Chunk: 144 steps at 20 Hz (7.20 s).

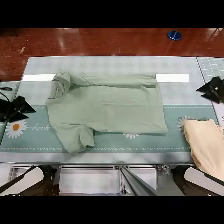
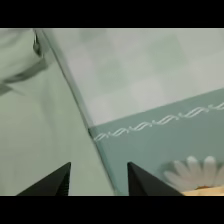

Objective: Fold the shirts.

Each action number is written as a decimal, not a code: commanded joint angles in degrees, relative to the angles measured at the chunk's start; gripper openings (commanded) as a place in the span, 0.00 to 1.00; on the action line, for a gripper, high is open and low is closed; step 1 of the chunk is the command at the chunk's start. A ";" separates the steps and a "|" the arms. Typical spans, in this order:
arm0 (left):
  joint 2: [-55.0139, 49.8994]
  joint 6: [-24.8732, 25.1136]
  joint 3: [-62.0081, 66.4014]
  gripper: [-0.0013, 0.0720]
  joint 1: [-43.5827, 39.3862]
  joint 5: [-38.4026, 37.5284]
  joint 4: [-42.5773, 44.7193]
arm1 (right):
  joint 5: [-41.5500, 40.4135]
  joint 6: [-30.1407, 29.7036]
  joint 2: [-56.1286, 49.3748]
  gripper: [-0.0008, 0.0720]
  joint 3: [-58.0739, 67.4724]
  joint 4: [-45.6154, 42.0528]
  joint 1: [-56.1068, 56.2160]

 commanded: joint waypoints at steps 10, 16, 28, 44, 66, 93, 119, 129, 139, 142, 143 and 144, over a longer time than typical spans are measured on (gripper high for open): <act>1.49 2.84 -21.40 0.71 -4.63 17.22 -14.16 | -8.79 -3.76 5.86 0.57 -22.58 9.16 9.55; -5.92 0.72 -19.96 0.64 -7.34 20.13 -15.15 | -7.15 -3.91 5.92 0.57 -22.56 12.59 6.32; -5.66 4.57 -16.55 0.04 -8.48 17.09 -16.11 | -1.07 0.46 5.51 0.57 -30.36 -2.36 0.44; -3.65 9.86 -12.50 0.04 -8.46 14.91 -29.94 | -8.79 -1.40 -0.66 0.04 -14.88 11.06 25.42; 38.05 -7.08 51.06 0.04 -26.47 5.73 18.64 | 16.57 8.76 35.26 0.04 46.10 -16.72 25.11; -32.70 -22.25 44.72 0.04 -31.61 15.54 11.21 | -12.07 6.34 -28.44 0.04 33.40 -6.75 25.11; -29.44 -10.25 34.40 0.71 -30.03 -10.75 22.53 | 8.50 5.62 -23.08 0.58 17.90 -17.68 21.97; 11.15 -6.08 -16.90 0.71 -5.44 12.04 -4.85 | -12.68 -12.81 9.05 0.58 -26.56 16.83 16.37; 13.14 -7.21 -32.33 0.71 -8.37 14.73 -3.76 | -9.40 -13.49 11.56 0.58 -17.79 27.39 -0.98; 12.74 -6.27 -34.60 0.71 -12.39 21.77 -10.54 | -4.59 -13.38 11.56 0.58 -17.27 24.83 -10.32; 11.91 -4.09 -34.75 0.65 -14.25 22.43 -12.20 | -1.55 -12.31 11.56 0.58 -17.29 17.84 -11.89; 10.71 -2.40 -34.73 0.45 -15.69 22.75 -13.03 | 0.74 -9.97 11.61 0.58 -17.77 8.07 -11.69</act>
